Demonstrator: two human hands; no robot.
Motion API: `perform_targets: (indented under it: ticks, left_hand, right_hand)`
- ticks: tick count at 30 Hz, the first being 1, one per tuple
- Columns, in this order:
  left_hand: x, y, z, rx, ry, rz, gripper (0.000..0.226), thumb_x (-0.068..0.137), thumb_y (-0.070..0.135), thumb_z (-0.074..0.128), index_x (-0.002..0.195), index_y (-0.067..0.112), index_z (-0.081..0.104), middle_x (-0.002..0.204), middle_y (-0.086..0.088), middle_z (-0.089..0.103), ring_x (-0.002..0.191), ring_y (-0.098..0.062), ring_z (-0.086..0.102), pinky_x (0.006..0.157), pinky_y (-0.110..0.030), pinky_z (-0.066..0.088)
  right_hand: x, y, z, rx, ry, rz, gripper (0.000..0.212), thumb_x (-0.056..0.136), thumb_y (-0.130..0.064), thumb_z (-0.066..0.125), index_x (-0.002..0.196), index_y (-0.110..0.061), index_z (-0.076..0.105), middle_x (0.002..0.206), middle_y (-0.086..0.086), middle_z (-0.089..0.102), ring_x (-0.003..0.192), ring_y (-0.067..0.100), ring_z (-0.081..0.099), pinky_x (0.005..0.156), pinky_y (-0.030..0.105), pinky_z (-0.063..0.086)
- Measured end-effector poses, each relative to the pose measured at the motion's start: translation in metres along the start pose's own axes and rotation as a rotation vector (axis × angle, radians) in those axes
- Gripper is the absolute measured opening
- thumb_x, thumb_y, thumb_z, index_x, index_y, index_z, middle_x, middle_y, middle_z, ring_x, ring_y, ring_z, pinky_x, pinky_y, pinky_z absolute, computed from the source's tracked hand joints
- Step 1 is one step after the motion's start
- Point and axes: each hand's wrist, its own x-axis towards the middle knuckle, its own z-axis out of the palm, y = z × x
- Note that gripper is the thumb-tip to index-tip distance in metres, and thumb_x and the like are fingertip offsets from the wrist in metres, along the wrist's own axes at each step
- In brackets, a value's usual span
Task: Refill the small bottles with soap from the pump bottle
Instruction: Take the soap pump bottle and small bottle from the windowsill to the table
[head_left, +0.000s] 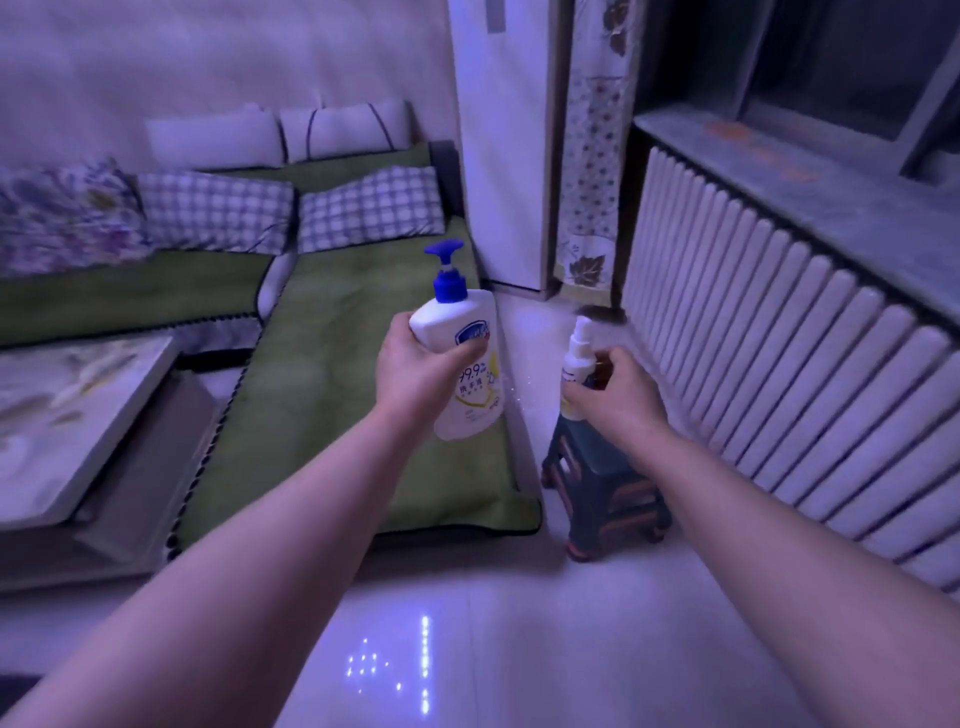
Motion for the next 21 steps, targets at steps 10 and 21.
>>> perform_targets:
  ticks: [10,21]
  left_hand:
    - [0.003,-0.052,-0.166,0.060,0.310,-0.094,0.046,0.065,0.023,0.083,0.101,0.020,0.054,0.094,0.003,0.066,0.084,-0.013,0.067,0.078,-0.043,0.057]
    - [0.051,-0.103,-0.279,0.107,0.587,-0.245,0.051,0.048,0.041,0.081,0.089,0.033,0.052,0.091,0.007,0.068,0.085,-0.015,0.067,0.078,-0.046,0.057]
  right_hand:
    - [-0.023,-0.092,0.164,-0.007,-0.308,-0.179,0.028,0.079,-0.024,0.071,0.105,-0.019,0.061,0.096,-0.006,0.066,0.087,0.016,0.062,0.067,0.027,0.042]
    - [0.001,-0.166,0.313,-0.048,-0.570,-0.281,0.029,0.074,-0.022,0.072,0.099,-0.022,0.057,0.097,-0.004,0.065,0.093,0.023,0.063,0.078,0.035,0.049]
